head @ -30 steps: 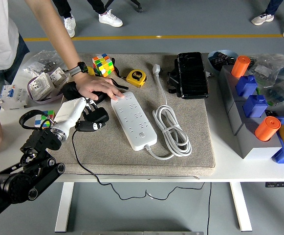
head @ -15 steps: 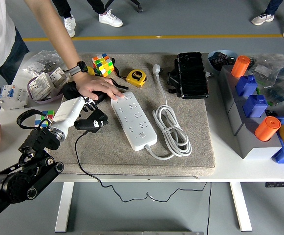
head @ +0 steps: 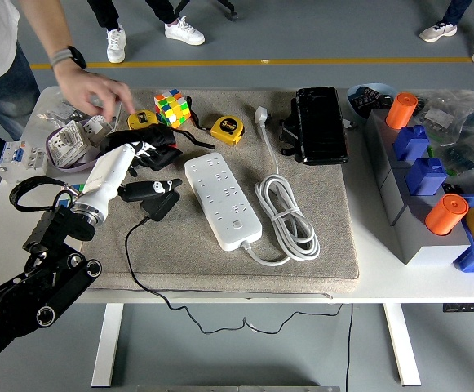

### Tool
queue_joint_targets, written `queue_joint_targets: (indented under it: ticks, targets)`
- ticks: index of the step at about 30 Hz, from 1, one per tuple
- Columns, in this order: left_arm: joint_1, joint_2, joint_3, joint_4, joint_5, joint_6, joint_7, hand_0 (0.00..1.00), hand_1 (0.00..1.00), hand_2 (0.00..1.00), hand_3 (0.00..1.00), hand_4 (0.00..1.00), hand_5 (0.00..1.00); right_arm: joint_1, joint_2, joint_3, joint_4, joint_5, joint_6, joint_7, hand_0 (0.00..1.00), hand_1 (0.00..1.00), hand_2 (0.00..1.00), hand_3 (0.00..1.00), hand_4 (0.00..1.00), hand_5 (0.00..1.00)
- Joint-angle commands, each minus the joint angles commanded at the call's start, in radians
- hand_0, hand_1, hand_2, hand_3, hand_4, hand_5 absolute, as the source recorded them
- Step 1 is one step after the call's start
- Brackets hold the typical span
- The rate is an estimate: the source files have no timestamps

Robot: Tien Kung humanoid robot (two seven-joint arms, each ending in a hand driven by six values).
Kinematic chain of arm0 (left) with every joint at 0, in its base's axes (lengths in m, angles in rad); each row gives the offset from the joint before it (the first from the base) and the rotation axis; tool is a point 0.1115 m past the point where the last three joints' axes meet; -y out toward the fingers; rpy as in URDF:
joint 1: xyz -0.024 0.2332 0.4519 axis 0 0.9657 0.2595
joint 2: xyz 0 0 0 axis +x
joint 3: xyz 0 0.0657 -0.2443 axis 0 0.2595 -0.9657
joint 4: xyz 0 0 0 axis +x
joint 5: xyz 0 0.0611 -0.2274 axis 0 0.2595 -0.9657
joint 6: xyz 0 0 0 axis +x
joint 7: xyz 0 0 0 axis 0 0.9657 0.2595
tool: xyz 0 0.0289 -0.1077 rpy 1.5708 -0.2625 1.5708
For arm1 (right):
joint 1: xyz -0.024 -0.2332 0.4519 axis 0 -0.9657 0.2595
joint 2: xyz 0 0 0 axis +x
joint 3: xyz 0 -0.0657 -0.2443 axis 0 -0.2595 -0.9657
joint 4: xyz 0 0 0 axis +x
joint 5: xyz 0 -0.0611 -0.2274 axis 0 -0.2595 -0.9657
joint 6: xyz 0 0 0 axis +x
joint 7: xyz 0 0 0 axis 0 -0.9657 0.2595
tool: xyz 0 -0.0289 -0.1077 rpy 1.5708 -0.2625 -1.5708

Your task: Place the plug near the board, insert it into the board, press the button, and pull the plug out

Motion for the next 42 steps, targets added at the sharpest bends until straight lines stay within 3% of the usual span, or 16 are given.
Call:
queue_joint_targets:
  ticks: [7,8,11,15,18,24,42]
  targets:
    - [0.033,-0.013,-0.047,-0.002,-0.292,0.016,-0.189,0.441,0.622,0.621,0.663,0.998,0.552,0.003,0.000,-0.015,-0.010,0.013,0.004,-0.004,0.585,0.634,0.536,0.479,0.739,0.436]
    - [0.035,-0.014,-0.048,-0.001,-0.338,0.013,-0.222,0.449,0.601,0.580,0.603,0.990,0.456,0.003,0.000,-0.016,-0.011,0.015,0.004,-0.004,0.585,0.634,0.536,0.479,0.738,0.438]
    - [0.041,-0.013,-0.047,0.007,-0.461,-0.016,-0.315,0.449,0.601,0.580,0.603,0.990,0.456,0.005,0.000,-0.027,-0.018,0.023,0.005,-0.006,0.585,0.634,0.536,0.479,0.738,0.438]
    - [0.043,-0.013,-0.035,0.028,-0.630,-0.052,-0.375,0.438,0.579,0.557,0.576,0.932,0.433,0.009,0.001,-0.031,-0.021,0.026,0.004,-0.007,0.585,0.634,0.537,0.478,0.738,0.440]
    - [0.043,-0.012,-0.032,0.044,-0.742,-0.073,-0.370,0.438,0.579,0.557,0.576,0.932,0.433,0.013,0.003,-0.037,-0.024,0.029,0.005,-0.008,0.585,0.634,0.537,0.478,0.738,0.440]
    - [0.054,-0.004,-0.050,0.050,-0.976,-0.075,-0.345,0.432,0.575,0.556,0.576,0.913,0.423,0.019,0.013,-0.047,-0.038,0.043,0.008,-0.009,0.585,0.635,0.537,0.479,0.738,0.441]
    - [0.070,0.008,-0.103,0.026,-0.951,-0.085,-0.308,0.438,0.573,0.558,0.573,0.901,0.422,0.028,0.020,-0.057,-0.042,0.042,0.007,-0.015,0.585,0.637,0.537,0.479,0.737,0.443]
